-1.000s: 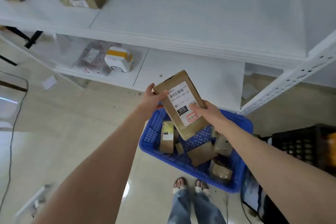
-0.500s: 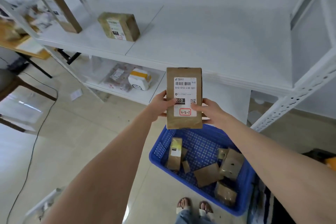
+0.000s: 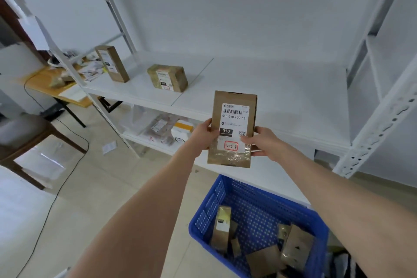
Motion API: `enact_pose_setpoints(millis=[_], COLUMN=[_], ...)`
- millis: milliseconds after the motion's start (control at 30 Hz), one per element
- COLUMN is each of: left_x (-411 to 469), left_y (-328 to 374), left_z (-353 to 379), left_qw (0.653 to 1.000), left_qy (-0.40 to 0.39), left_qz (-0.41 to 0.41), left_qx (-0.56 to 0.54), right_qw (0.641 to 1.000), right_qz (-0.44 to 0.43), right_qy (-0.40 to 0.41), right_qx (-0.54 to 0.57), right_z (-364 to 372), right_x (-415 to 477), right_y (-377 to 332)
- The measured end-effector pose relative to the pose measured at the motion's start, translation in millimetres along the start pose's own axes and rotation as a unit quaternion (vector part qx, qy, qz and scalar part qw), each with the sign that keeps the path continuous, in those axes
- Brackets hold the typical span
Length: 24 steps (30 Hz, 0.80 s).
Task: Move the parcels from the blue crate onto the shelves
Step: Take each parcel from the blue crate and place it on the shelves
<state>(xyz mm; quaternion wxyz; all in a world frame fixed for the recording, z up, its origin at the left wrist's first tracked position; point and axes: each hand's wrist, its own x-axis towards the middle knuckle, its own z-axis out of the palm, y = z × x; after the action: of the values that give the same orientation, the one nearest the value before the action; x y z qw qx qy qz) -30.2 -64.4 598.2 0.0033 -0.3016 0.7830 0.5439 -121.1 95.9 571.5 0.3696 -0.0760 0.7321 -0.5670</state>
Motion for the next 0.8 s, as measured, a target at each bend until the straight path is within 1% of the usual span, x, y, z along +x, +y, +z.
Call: enact_pose_setpoints(millis=[200, 333, 467, 800], left_x=[4.0, 23.0, 54.5, 160.0], left_y=[12.2, 16.4, 17.3, 23.6], left_z=[-6.9, -19.4, -31.8, -83.7], left_qw=[0.999, 0.997, 0.997, 0.992], left_qy=[0.03, 0.031, 0.006, -0.068], left_qz=[0.032, 0.061, 0.069, 0.095], left_qx=[0.027, 0.026, 0.016, 0.052], right_qw=[1.0, 0.999, 0.997, 0.986], right_qz=[-0.018, -0.024, -0.027, -0.025], right_qy=[0.013, 0.029, 0.061, 0.127], right_qx=[0.007, 0.022, 0.038, 0.104], right_z=[-1.6, -0.5, 2.4, 36.1], right_x=[3.4, 17.7, 41.5, 102.2], right_y=[-21.1, -33.7, -43.7, -77.6])
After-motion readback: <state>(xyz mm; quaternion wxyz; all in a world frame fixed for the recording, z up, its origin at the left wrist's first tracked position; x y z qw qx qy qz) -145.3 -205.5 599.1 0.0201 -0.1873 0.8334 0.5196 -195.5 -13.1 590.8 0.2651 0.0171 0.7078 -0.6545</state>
